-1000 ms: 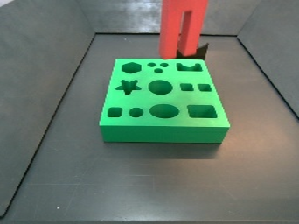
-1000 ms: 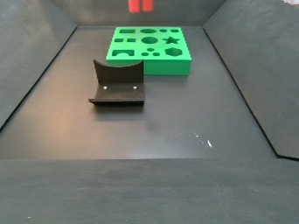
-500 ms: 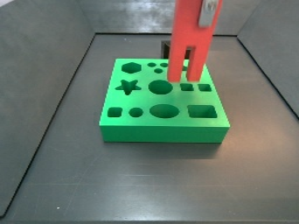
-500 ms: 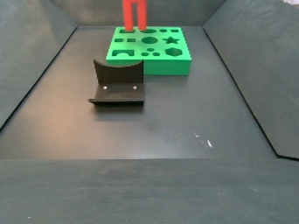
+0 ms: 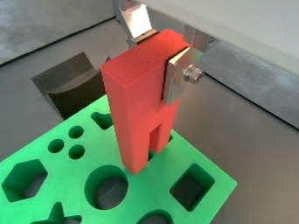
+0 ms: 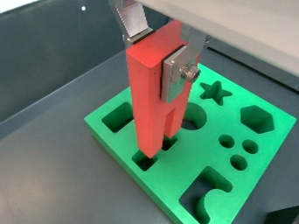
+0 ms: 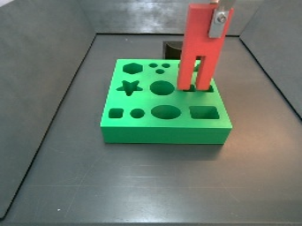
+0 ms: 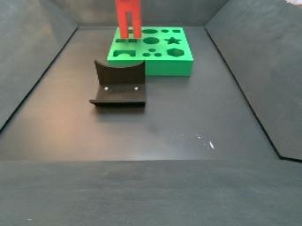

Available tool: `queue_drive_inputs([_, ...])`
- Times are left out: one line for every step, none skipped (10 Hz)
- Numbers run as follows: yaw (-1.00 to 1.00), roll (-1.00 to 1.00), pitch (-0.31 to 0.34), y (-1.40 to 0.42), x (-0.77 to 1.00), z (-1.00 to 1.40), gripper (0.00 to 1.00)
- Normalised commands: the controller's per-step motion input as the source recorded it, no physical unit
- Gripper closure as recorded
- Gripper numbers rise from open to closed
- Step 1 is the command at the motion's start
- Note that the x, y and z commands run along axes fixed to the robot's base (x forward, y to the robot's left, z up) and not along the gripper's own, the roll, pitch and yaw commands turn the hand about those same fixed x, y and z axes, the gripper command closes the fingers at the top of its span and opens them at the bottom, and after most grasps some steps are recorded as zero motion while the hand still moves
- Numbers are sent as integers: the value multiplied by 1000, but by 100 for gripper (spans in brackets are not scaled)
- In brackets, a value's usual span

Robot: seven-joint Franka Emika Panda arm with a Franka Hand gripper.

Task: Insert the double-square object.

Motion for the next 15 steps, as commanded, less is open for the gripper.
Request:
queue_drive_inputs([89,53,80,134,600,-111,100])
queue_drive_inputs([0,34,123,266,423,0,100])
queue_drive_inputs([0,29,123,234,369,0,100])
queue_drive_inputs([-23,0,69,51,211,-71,100])
queue_drive_inputs([-40,-109,0,-34,37,-206,100])
queue_drive_inputs([0,-110,0,-189,0,-103,100])
queue_drive_inputs([0,-73,0,-177,14,-54,100])
queue_drive_inputs([0,0,0,-54,0,-54,100])
queue_drive_inputs([-46,0,0,0,-231,-77,100])
queue_drive_inputs([-49,0,0,89,-266,-71,100])
queue_drive_inputs([-37,26,0,20,-329,-26,100])
queue_drive_inputs([-37,0,0,0,-314,-9,100])
queue_drive_inputs([-37,-69,0,0,-86,-86,100])
queue_drive_inputs([-77,-99,0,-106,226,-283,100])
queue_drive_inputs([-74,-43,4,-106,574,-306,100])
